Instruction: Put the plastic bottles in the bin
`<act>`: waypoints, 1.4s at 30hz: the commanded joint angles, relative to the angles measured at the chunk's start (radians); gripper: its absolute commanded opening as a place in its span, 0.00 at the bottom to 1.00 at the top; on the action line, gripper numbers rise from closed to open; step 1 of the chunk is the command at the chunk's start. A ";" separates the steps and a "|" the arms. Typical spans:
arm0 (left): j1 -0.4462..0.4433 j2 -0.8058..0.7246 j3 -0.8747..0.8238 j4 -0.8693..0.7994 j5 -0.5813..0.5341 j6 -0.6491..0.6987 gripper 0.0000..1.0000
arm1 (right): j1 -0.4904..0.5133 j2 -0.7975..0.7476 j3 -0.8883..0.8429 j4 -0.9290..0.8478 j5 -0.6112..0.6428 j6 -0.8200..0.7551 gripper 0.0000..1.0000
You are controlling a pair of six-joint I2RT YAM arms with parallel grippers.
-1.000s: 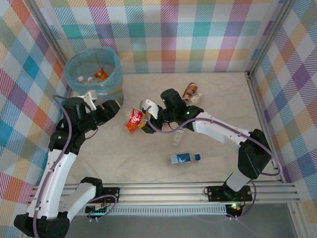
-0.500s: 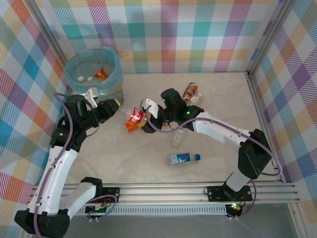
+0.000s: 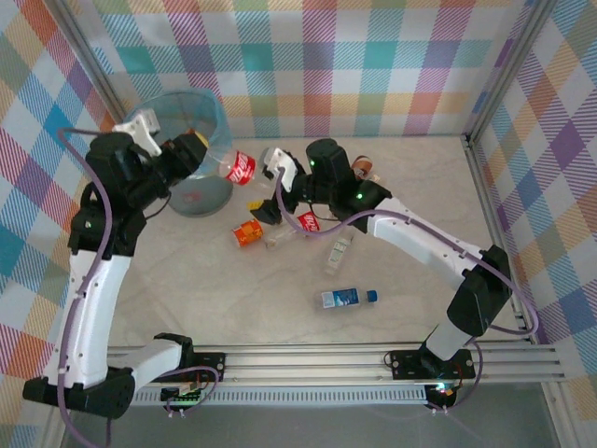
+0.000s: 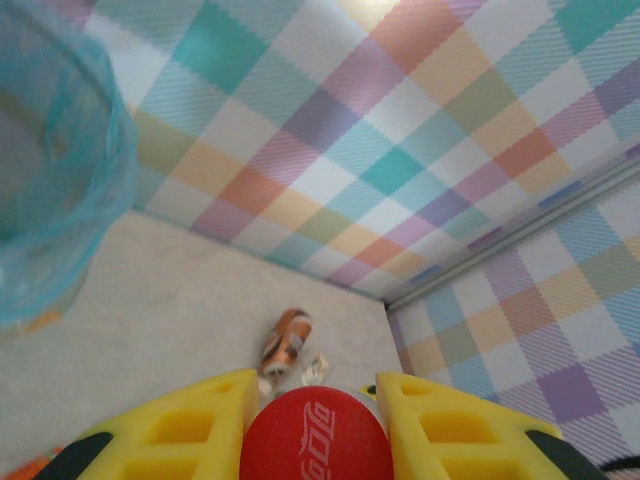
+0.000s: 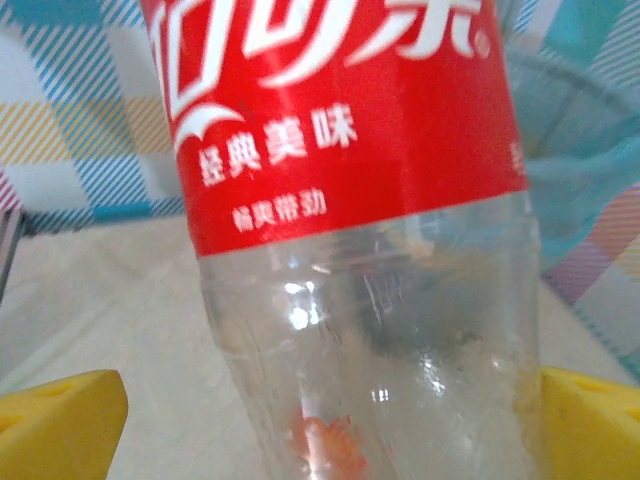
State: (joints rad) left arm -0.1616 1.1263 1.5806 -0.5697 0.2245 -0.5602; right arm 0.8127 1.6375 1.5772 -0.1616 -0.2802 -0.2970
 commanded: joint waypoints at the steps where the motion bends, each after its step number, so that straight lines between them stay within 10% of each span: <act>1: 0.027 0.072 0.146 -0.034 -0.107 0.098 0.00 | 0.006 0.077 0.150 -0.120 0.075 0.042 1.00; 23: 0.250 0.432 0.664 -0.208 -0.270 0.256 0.00 | 0.006 0.386 0.641 -0.265 0.001 0.268 1.00; 42: 0.337 0.749 0.899 -0.468 -0.063 0.325 0.00 | 0.020 0.519 0.713 -0.300 -0.107 0.359 0.99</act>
State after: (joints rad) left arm 0.1608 1.8576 2.4645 -0.9947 0.1013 -0.2619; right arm 0.8177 2.1357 2.2490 -0.4683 -0.3470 0.0303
